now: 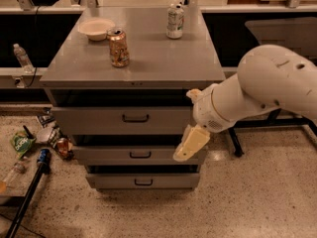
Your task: Open middle drawer
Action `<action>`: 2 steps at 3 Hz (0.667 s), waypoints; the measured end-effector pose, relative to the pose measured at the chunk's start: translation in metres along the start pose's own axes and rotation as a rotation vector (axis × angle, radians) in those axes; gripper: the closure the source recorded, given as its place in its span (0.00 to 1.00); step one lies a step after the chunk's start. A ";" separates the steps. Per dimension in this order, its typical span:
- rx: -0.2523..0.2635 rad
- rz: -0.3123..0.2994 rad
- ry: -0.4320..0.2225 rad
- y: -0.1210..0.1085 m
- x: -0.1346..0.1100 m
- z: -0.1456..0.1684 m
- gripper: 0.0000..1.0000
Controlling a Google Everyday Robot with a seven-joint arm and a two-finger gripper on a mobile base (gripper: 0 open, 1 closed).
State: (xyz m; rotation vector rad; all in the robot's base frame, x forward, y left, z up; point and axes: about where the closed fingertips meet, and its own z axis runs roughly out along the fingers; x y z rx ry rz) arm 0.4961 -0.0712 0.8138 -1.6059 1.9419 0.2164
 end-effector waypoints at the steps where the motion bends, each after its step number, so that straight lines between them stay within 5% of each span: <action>1: -0.025 0.047 -0.061 0.023 0.018 0.042 0.00; 2: -0.070 0.056 -0.104 0.046 0.041 0.090 0.00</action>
Offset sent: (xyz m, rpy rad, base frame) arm -0.0243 0.0300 -0.1822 0.1811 0.1064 0.0510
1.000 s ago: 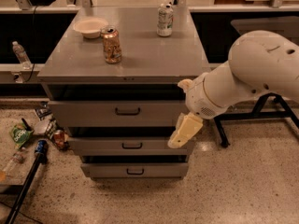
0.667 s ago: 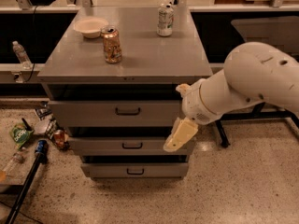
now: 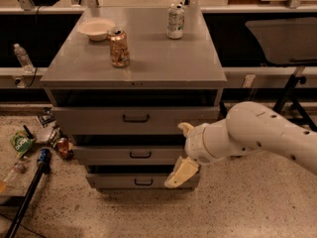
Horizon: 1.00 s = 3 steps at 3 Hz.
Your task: Open middle drawer
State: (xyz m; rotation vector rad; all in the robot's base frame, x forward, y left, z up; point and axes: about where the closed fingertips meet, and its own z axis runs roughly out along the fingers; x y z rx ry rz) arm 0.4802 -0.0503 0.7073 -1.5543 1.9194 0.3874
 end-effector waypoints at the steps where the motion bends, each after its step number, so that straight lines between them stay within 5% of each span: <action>1: -0.019 0.003 -0.040 0.013 0.022 0.049 0.00; 3: -0.015 0.015 -0.065 0.011 0.026 0.065 0.00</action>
Offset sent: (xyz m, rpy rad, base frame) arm -0.0015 0.0137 -0.0476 0.0363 0.0067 0.0154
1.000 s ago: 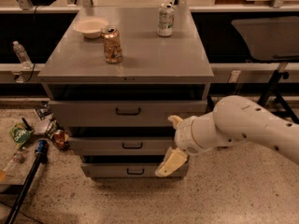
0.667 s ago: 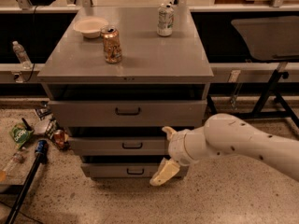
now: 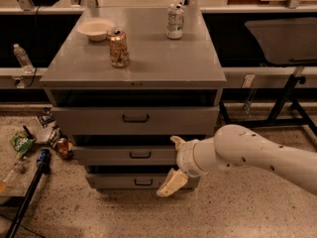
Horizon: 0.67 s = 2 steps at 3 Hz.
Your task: Open middle drawer
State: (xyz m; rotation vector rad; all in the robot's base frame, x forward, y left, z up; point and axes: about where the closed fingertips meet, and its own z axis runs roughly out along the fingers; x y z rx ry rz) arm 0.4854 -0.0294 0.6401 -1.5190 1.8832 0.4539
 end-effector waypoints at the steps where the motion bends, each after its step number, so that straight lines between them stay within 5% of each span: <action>1: -0.015 -0.011 -0.037 -0.011 0.035 0.061 0.00; 2: -0.033 -0.016 -0.050 -0.020 0.067 0.104 0.00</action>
Offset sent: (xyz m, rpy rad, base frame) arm 0.0642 0.0128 -0.1779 0.0618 0.0034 0.0582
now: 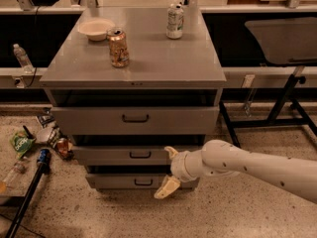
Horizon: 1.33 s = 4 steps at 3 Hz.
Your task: Open middle drawer
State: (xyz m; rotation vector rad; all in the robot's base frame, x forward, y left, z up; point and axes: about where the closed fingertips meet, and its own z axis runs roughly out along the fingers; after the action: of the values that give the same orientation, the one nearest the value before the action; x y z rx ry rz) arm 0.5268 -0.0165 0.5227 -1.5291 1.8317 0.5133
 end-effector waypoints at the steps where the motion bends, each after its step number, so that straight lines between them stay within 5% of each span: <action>1: -0.009 -0.016 0.019 -0.009 0.025 0.019 0.00; 4: 0.011 -0.125 0.117 -0.060 0.063 0.024 0.00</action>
Offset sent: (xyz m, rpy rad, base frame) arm 0.0452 -0.0461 -0.0545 -0.1364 -0.0669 0.0056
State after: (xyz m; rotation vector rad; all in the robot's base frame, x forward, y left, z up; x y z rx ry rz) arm 0.5862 -0.0574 0.4690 -1.6845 1.8081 0.3618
